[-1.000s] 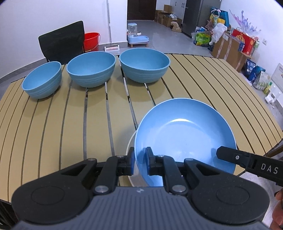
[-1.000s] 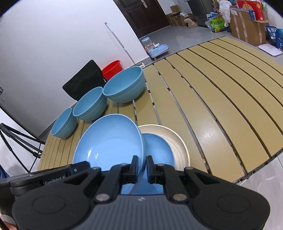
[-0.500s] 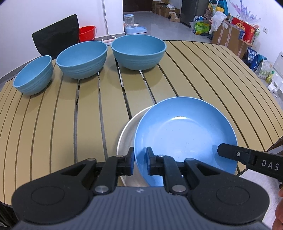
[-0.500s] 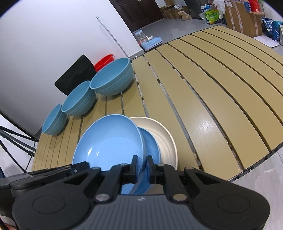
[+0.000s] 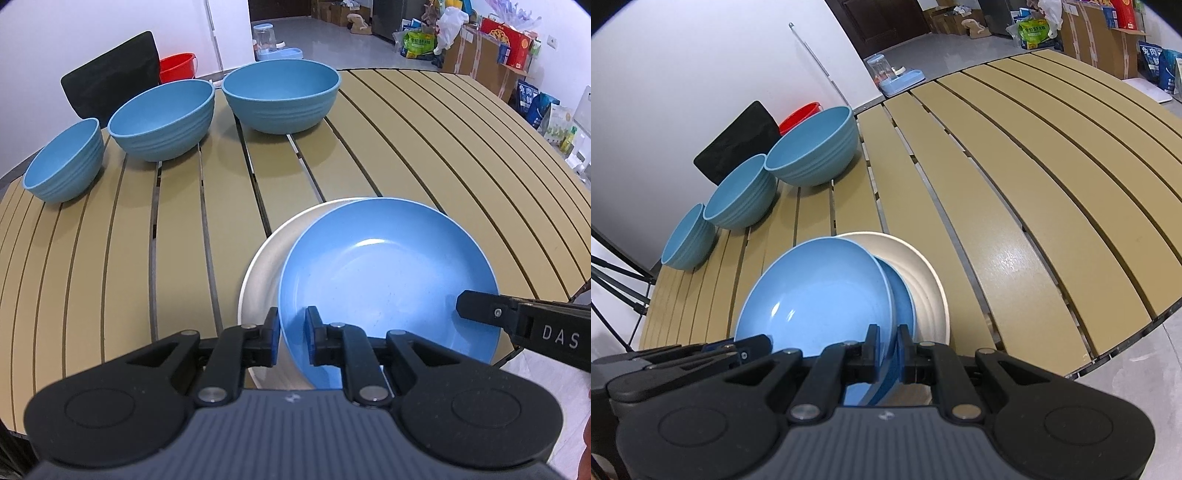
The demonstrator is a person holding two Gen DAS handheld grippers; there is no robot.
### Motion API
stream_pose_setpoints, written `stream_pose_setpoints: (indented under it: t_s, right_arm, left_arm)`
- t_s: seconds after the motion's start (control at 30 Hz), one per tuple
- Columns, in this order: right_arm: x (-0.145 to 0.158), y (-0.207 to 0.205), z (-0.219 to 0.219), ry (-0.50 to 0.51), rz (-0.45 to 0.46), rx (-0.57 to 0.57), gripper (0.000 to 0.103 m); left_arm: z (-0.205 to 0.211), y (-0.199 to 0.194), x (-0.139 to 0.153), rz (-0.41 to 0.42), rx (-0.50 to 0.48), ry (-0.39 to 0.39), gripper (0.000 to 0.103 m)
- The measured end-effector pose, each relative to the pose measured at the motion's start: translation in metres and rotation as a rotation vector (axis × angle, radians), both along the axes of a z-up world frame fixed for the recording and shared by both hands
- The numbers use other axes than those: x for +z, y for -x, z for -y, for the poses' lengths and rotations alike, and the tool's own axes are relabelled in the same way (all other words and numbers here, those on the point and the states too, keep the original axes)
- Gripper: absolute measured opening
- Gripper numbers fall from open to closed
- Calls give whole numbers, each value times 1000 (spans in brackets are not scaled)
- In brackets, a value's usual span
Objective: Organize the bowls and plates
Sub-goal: 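Lower the blue plate onto the stacked plates with both grippers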
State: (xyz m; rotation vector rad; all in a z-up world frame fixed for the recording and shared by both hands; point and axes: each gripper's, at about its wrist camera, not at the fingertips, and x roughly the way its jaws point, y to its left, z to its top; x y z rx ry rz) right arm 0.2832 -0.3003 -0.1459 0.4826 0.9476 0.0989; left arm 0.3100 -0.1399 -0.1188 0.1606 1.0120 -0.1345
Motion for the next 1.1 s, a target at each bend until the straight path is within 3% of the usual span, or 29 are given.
stream_pose_setpoints:
  t_s: [0.73,0.9,1.1]
  right_arm:
    - [-1,-1,-1,-7,1,-4,13]
    - [2,0,0,-8,7,-8,13]
    - [8,4,0,-2,17,-9,20]
  left_arm:
    - [3,2,-5,-3,-11,-9,18]
    - [1,3,-3,6,-7,-2,26]
    - [-1,4,-2,7,5,1,26]
